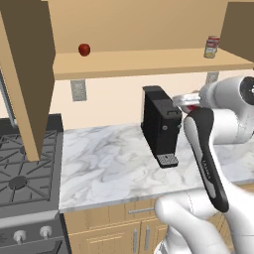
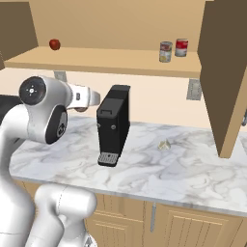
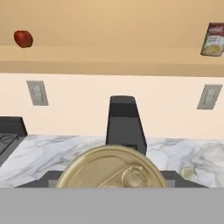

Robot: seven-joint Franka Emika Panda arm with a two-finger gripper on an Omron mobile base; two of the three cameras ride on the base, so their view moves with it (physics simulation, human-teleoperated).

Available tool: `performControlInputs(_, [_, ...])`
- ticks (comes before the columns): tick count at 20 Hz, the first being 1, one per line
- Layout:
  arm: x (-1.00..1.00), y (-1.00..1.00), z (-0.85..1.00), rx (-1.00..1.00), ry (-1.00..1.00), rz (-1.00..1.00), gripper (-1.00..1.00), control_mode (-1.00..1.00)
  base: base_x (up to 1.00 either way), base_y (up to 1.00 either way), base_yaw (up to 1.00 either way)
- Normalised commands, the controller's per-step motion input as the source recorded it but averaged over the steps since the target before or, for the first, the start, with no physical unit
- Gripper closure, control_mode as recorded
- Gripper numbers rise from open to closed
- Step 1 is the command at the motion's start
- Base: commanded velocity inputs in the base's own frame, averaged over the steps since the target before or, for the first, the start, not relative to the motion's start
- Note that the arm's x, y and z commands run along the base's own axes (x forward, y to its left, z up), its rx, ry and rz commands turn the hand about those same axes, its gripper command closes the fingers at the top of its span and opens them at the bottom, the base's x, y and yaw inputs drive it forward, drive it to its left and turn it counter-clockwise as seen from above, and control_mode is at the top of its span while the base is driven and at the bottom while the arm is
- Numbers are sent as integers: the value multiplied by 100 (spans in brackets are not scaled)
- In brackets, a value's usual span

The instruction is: Pick the cans from the counter and place them in their designated side in the cabinet.

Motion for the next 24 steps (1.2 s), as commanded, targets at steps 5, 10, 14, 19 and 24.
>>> performControlInputs(5, [0, -36, 25, -7, 0, -4, 100, -100, 0, 0, 0])
performControlInputs(10, [3, -31, 26, -6, 0, -2, 100, -100, 0, 0, 0])
performControlInputs(14, [13, -22, 23, -5, 0, -2, 100, -100, 0, 0, 0])
performControlInputs(19, [20, -18, 21, -5, -1, -1, 100, -100, 0, 0, 0])
performControlInputs(24, [17, -18, 13, -6, -4, -1, 100, -100, 0, 0, 0])
